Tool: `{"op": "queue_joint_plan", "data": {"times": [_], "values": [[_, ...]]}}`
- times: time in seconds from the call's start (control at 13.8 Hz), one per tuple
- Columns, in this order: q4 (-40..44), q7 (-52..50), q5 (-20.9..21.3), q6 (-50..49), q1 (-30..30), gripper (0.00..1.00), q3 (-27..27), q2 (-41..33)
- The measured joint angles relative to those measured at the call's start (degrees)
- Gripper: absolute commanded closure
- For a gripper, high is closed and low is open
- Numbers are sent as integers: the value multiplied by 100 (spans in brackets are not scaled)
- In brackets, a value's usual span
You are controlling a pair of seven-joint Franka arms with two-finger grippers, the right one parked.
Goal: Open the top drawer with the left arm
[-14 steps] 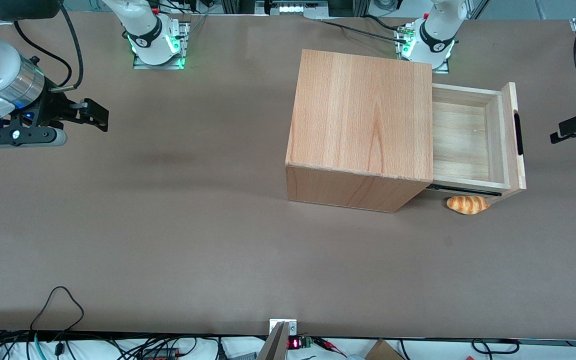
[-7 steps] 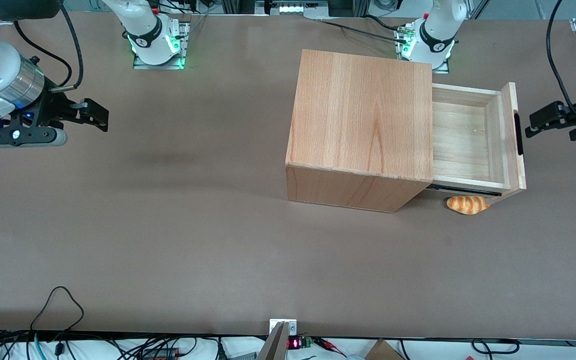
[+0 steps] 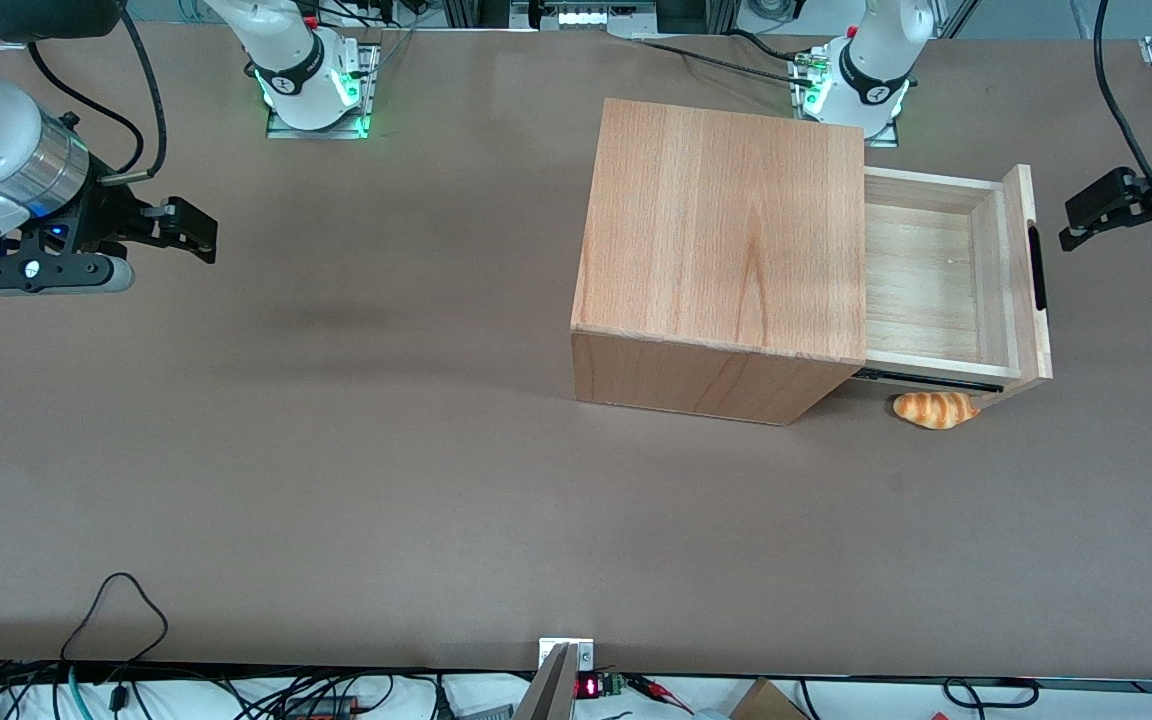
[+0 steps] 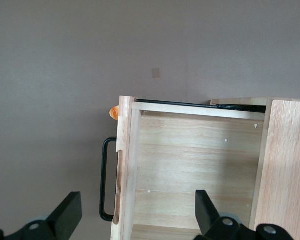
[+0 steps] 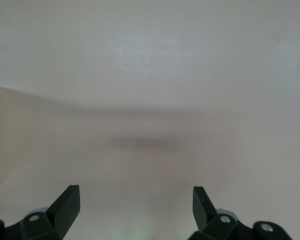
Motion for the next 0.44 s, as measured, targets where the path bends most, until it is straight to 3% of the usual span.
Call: {"op": "queue_joint_plan", "data": {"times": [0.44], "values": [[-11, -183, 0, -20, 3, 0, 32, -20]]}}
